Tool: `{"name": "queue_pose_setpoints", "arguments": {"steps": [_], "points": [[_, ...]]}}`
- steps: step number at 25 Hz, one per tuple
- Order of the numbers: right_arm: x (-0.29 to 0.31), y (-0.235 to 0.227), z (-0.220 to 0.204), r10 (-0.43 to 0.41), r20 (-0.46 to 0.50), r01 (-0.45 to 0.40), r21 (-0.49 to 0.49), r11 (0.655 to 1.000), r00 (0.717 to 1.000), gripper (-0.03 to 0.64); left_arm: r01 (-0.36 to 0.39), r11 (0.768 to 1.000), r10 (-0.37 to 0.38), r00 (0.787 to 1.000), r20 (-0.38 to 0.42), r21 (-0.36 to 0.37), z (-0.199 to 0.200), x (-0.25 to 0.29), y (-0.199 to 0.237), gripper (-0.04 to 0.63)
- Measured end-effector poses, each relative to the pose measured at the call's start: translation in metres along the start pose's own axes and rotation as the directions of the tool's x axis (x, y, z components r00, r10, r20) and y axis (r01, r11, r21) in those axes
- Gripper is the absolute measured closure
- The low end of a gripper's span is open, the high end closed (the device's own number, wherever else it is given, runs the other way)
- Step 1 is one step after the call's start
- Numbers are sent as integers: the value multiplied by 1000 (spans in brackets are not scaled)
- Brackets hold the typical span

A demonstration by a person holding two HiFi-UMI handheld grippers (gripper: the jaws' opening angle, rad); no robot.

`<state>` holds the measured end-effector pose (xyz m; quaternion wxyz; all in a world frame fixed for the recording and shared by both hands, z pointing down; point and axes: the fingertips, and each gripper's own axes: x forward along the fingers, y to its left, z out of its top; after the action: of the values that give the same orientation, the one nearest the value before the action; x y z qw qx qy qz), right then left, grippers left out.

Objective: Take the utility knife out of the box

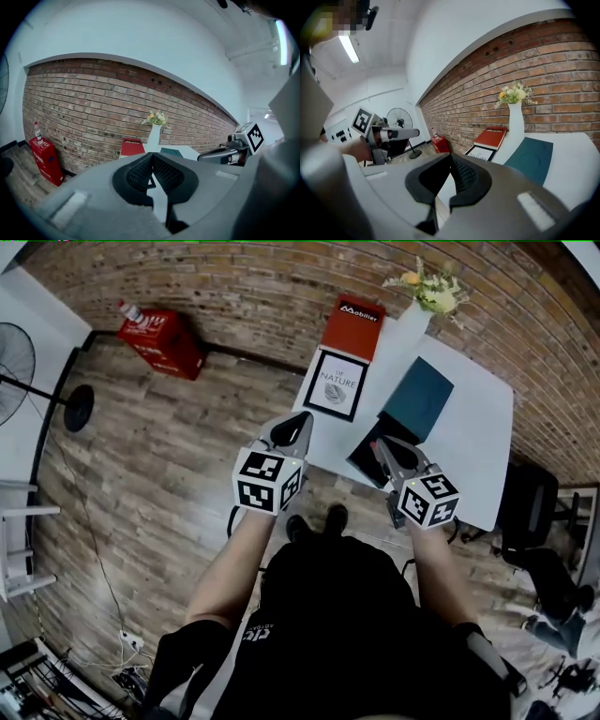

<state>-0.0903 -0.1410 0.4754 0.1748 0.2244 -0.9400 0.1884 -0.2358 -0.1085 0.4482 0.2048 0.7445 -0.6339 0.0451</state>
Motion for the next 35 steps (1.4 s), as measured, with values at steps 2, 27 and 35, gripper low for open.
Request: {"name": "queue_pose_setpoints", "arguments": {"steps": [2, 27, 35], "points": [[3, -11, 5, -3, 8, 3, 2, 1000, 1000, 615, 14, 1000, -14, 1000, -2, 13, 7, 16, -5, 589], [11, -100, -42, -241, -141, 245, 16, 969, 960, 615, 276, 956, -262, 956, -135, 99, 16, 142, -26, 589], [31, -95, -83, -322, -321, 319, -62, 946, 891, 572, 421, 903, -395, 894, -213, 91, -10, 161, -10, 589]]}}
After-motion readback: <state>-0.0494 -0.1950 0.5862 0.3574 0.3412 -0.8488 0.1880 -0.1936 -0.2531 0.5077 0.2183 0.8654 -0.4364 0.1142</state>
